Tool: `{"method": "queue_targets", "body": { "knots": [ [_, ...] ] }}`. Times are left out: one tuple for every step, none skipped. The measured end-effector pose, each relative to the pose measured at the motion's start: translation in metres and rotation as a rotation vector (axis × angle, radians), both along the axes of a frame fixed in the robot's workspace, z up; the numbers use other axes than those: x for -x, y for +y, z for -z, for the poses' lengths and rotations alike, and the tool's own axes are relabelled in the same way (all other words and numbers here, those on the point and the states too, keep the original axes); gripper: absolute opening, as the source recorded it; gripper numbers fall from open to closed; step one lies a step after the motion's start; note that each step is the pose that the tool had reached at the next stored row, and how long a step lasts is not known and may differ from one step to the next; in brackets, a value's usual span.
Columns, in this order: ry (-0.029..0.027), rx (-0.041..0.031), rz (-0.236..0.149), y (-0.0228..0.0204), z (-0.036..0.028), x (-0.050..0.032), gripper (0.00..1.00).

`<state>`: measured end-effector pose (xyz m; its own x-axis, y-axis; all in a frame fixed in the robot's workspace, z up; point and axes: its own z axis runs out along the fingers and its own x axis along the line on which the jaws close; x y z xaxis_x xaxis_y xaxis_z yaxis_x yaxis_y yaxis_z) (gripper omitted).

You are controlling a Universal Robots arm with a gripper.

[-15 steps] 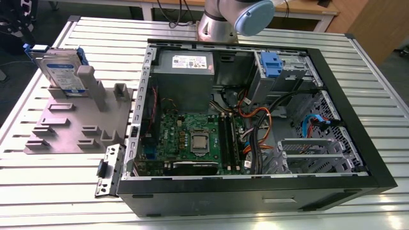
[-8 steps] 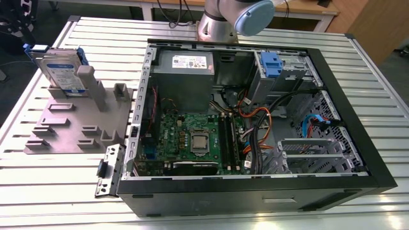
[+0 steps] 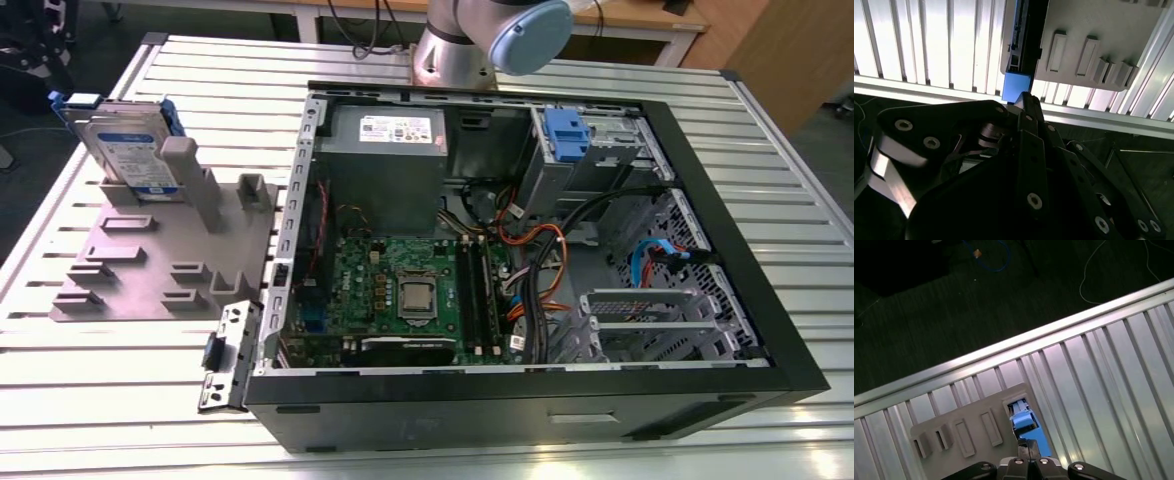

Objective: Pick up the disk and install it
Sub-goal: 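Pick up the disk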

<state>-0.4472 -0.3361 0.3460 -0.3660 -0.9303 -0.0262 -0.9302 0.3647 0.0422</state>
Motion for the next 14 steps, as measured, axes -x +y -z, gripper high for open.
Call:
{"method": "queue_targets", "body": {
  "knots": [
    [-0.0001, 0.0000, 0.000, 0.0004, 0.0002, 0.0000, 0.11],
    [-0.0002, 0.0001, 0.000, 0.0007, 0.0004, 0.0000, 0.11],
    [-0.0001, 0.0001, 0.000, 0.0010, 0.0006, 0.0000, 0.17],
    [0.0000, 0.0002, 0.000, 0.0012, 0.0007, 0.0000, 0.23],
    [0.0000, 0.0002, -0.001, 0.0016, 0.0008, 0.0000, 0.23],
    [0.0000, 0.0002, -0.002, 0.0019, 0.0011, 0.0000, 0.29],
    [-0.0001, 0.0002, -0.007, 0.0020, 0.0014, -0.0001, 0.29],
    [0.0001, 0.0003, -0.011, 0.0020, 0.0017, -0.0001, 0.35],
    [0.0001, 0.0002, -0.017, 0.0021, 0.0023, -0.0001, 0.41],
    [0.0000, 0.0002, -0.027, 0.0021, 0.0030, 0.0000, 0.41],
    [-0.0001, 0.0002, -0.042, 0.0021, 0.0039, 0.0000, 0.47],
    [-0.0001, 0.0001, -0.060, 0.0021, 0.0048, 0.0000, 0.47],
    [0.0000, 0.0000, -0.078, 0.0021, 0.0058, 0.0000, 0.47],
    [0.0000, -0.0003, -0.097, 0.0021, 0.0070, 0.0000, 0.47]
  ]
}}
